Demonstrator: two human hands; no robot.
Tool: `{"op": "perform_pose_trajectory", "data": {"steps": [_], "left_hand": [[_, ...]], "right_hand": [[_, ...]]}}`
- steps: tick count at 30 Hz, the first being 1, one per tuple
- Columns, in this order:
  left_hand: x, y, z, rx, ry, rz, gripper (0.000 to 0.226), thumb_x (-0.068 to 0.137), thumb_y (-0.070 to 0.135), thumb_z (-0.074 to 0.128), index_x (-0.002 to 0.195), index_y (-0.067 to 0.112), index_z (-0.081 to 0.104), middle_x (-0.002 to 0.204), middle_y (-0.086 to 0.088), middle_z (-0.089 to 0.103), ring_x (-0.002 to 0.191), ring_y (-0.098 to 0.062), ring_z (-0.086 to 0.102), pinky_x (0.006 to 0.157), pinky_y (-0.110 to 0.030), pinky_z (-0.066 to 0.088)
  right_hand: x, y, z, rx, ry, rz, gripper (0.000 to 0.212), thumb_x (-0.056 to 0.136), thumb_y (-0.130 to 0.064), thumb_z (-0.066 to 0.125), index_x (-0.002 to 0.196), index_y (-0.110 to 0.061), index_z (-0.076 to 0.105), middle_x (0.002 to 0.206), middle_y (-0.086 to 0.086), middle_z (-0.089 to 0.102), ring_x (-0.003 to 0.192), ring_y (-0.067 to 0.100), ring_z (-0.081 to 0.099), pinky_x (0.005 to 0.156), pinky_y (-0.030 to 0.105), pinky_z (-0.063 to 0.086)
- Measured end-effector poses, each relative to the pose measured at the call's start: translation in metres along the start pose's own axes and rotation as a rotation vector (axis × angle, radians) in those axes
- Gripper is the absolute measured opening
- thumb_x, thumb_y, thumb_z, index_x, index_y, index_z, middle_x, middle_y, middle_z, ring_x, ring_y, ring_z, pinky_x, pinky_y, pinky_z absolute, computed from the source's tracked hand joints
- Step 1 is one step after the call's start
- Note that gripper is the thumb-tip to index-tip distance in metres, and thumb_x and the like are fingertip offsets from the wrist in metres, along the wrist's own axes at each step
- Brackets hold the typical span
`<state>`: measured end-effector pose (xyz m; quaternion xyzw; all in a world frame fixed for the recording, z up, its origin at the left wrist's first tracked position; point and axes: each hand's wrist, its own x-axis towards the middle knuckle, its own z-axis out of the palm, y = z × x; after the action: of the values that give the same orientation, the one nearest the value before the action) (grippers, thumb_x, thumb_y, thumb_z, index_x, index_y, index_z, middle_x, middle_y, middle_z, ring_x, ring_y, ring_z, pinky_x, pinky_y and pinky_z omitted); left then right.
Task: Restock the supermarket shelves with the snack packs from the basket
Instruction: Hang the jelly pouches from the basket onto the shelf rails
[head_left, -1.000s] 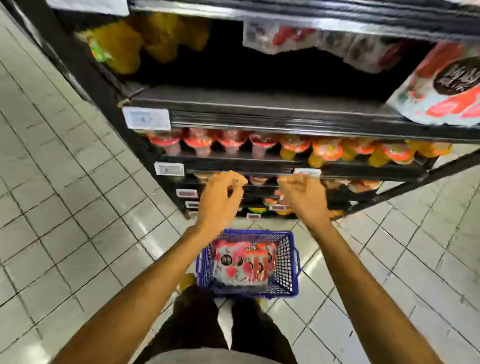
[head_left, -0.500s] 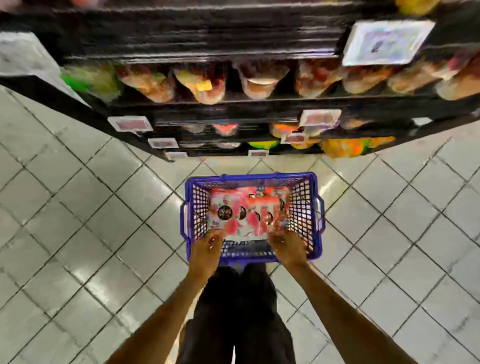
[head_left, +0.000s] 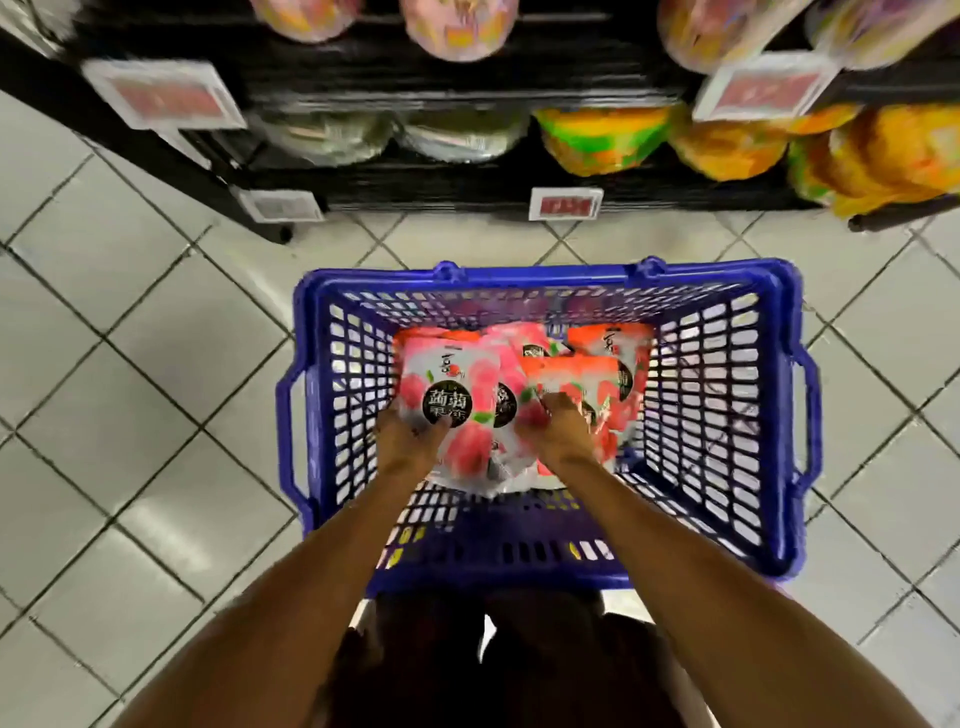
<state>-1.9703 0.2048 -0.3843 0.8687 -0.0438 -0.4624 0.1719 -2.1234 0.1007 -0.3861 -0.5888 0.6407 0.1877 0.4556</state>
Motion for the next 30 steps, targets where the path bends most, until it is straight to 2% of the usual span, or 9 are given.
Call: {"op": "perform_pose_trajectory", "data": {"steps": [5,9,11,13,16,19,23,26,30], "left_hand": [[0.021,-0.004,0.010,0.228,0.059,0.007,0.073,0.074,0.031,0.083,0.126,-0.006,0.049,0.122,-0.023,0.061,0.114,-0.036,0.060,0.086,-0.037,0.050],[0.010,0.003,-0.008,0.124,-0.063,-0.004,0.047,0.077,0.025,0.082,0.113,0.001,0.062,0.098,-0.012,0.070,0.090,-0.026,0.068,0.066,-0.027,0.054],[-0.010,0.012,-0.026,-0.096,-0.171,-0.094,0.027,0.075,0.020,0.083,0.092,0.005,0.068,0.072,-0.002,0.066,0.058,-0.012,0.064,0.044,-0.019,0.047],[-0.038,0.026,-0.049,-0.266,-0.338,-0.174,0.022,0.075,0.019,0.082,0.087,0.008,0.067,0.062,0.002,0.061,0.050,-0.008,0.056,0.045,-0.020,0.043],[-0.092,0.054,-0.088,-0.395,-0.441,-0.178,0.022,0.078,0.024,0.080,0.093,0.012,0.069,0.051,0.008,0.058,0.055,-0.010,0.048,0.050,-0.022,0.040],[-0.160,0.091,-0.136,-0.475,-0.448,-0.094,0.030,0.074,0.025,0.081,0.098,0.011,0.067,0.054,0.005,0.057,0.057,-0.012,0.048,0.055,-0.025,0.040],[-0.278,0.157,-0.221,-0.502,-0.383,0.139,0.050,0.060,0.032,0.089,0.097,0.007,0.066,0.055,0.002,0.056,0.055,-0.012,0.049,0.058,-0.026,0.037],[-0.364,0.206,-0.280,-0.502,-0.366,0.347,0.045,0.057,0.025,0.091,0.096,0.012,0.071,0.067,0.005,0.070,0.050,-0.006,0.057,0.049,-0.016,0.043],[-0.458,0.254,-0.343,-0.470,-0.311,0.567,0.052,0.060,0.028,0.088,0.108,0.018,0.070,0.096,0.001,0.077,0.084,-0.013,0.073,0.070,-0.028,0.058]], "right_hand": [[0.025,0.009,0.018,0.017,-0.101,0.115,0.055,0.071,-0.047,0.083,0.112,-0.017,0.059,0.093,-0.005,0.066,0.106,0.023,0.065,0.081,0.025,0.050],[0.004,0.013,0.007,0.396,-0.313,0.205,0.074,0.074,-0.034,0.084,0.134,-0.003,0.051,0.134,0.011,0.059,0.120,0.025,0.059,0.100,0.029,0.048],[-0.026,0.010,-0.009,0.563,-0.300,0.202,0.049,0.079,-0.027,0.080,0.121,-0.008,0.062,0.123,0.011,0.066,0.093,0.012,0.067,0.074,0.026,0.057],[-0.063,0.003,-0.031,0.738,-0.273,0.187,0.026,0.083,-0.015,0.075,0.107,-0.008,0.068,0.092,0.004,0.073,0.066,0.003,0.067,0.057,0.019,0.053],[-0.123,-0.013,-0.074,0.988,-0.199,0.133,0.021,0.083,0.000,0.071,0.100,-0.011,0.065,0.086,0.003,0.074,0.076,0.016,0.070,0.077,0.033,0.057],[-0.191,-0.035,-0.131,1.011,-0.152,-0.001,0.021,0.082,0.002,0.070,0.099,-0.010,0.070,0.081,0.002,0.075,0.070,0.012,0.071,0.061,0.024,0.057],[-0.298,-0.081,-0.225,1.078,-0.067,-0.084,0.012,0.070,-0.012,0.080,0.063,-0.018,0.075,0.054,-0.007,0.063,0.045,0.003,0.056,0.044,0.016,0.045],[-0.375,-0.114,-0.287,1.126,-0.045,-0.241,0.018,0.057,-0.019,0.084,0.073,-0.015,0.075,0.063,-0.003,0.071,0.053,0.007,0.065,0.048,0.019,0.050],[-0.468,-0.148,-0.352,1.130,0.006,-0.466,0.051,0.068,-0.012,0.081,0.117,-0.006,0.067,0.105,0.009,0.075,0.094,0.024,0.073,0.075,0.037,0.059]]}}
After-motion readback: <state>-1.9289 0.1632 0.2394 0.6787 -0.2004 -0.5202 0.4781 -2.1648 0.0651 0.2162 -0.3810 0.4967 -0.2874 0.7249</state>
